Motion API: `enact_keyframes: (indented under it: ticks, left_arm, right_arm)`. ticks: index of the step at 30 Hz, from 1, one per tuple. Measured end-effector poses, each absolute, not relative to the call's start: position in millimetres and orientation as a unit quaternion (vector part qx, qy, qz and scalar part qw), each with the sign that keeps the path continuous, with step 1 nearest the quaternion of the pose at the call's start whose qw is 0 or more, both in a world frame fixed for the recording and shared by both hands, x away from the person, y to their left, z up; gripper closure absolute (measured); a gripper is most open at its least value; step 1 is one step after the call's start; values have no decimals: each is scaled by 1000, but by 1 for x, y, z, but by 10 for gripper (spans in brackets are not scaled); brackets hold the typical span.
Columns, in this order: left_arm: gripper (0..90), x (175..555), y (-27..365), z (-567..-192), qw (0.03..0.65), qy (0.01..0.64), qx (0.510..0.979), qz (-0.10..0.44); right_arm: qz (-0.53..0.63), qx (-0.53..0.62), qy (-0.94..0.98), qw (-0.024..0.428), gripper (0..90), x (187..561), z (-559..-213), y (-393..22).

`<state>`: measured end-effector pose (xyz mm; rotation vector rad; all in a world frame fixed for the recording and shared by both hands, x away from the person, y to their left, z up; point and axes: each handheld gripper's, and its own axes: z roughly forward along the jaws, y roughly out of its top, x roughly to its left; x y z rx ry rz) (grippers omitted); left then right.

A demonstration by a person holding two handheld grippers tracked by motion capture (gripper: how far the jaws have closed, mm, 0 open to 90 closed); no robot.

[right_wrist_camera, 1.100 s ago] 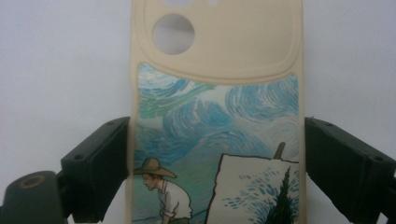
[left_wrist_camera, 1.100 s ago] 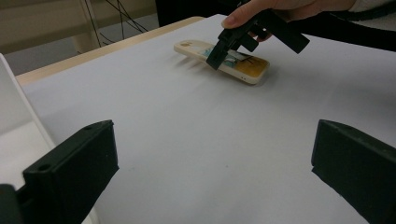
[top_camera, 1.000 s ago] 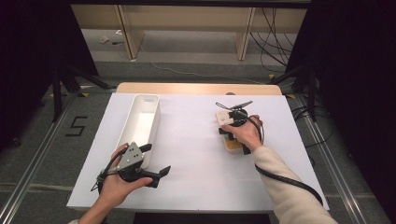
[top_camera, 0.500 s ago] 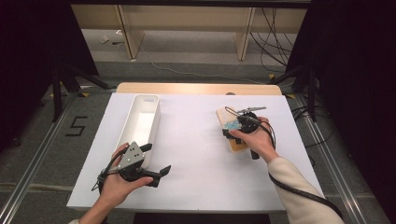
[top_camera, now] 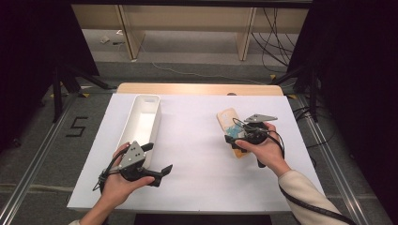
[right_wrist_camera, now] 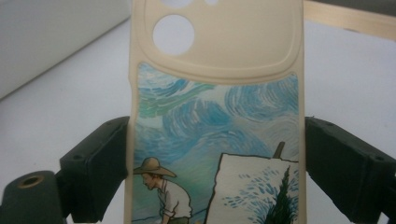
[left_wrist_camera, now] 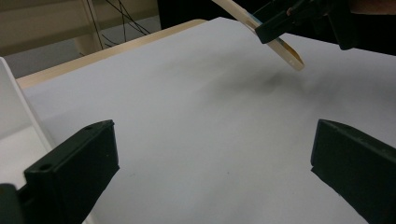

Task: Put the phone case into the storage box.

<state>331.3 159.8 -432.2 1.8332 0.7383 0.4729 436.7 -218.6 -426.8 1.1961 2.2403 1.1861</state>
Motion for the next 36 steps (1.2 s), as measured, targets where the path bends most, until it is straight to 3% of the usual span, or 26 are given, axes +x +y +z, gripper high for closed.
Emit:
enact_keyframes:
  ticks: [17,36]
  left_arm:
    - [8,353,127,-422,539,290,769,184]
    - [17,378,90,-405,553,274,767,178]
  right_arm:
    - [462,371,786,179,120,403,-423,-222]
    - [471,349,790,179,119,389,-426,-212]
